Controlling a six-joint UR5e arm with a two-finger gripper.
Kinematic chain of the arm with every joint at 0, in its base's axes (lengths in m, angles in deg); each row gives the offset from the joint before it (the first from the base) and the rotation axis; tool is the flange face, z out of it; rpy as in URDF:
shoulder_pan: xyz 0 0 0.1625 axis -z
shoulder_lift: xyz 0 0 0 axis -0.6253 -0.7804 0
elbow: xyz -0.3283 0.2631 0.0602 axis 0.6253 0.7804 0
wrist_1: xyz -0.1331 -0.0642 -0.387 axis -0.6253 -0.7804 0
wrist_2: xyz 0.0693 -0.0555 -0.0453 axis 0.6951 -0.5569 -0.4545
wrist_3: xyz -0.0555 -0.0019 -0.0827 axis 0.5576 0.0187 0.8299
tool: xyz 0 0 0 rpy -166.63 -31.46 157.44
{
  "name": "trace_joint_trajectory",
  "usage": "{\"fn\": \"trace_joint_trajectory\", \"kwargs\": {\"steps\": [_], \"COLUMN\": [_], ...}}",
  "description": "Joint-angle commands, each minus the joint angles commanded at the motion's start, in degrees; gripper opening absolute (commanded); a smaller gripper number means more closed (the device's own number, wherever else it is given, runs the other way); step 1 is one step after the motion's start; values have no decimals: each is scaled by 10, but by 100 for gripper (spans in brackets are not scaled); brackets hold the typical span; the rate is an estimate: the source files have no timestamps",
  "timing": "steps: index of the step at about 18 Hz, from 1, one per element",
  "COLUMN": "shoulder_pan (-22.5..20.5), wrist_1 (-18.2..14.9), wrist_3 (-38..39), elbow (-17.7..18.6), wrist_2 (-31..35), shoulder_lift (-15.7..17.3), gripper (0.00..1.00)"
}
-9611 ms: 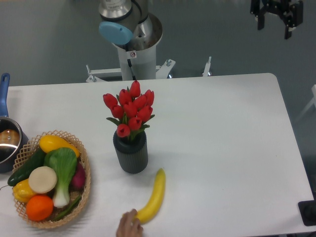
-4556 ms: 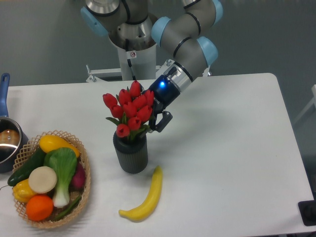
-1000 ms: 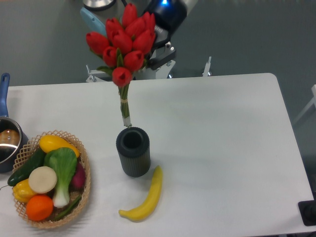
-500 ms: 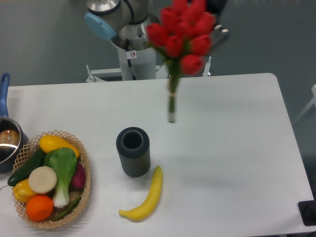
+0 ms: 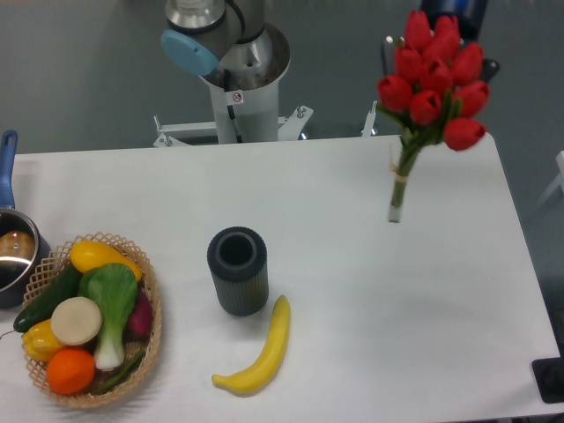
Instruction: Pick up the flowers from the vase
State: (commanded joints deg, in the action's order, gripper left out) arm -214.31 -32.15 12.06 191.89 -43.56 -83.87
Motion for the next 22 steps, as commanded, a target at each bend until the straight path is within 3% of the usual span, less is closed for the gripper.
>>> {"fn": "trace_joint_trajectory", "kwargs": {"steps": [22], "shoulder_pan": [4], "wrist_1": [0], "wrist_3": [-14], "elbow": [5], "wrist_2": [0], "shoulder_lift": [-14], "gripper": [43]}}
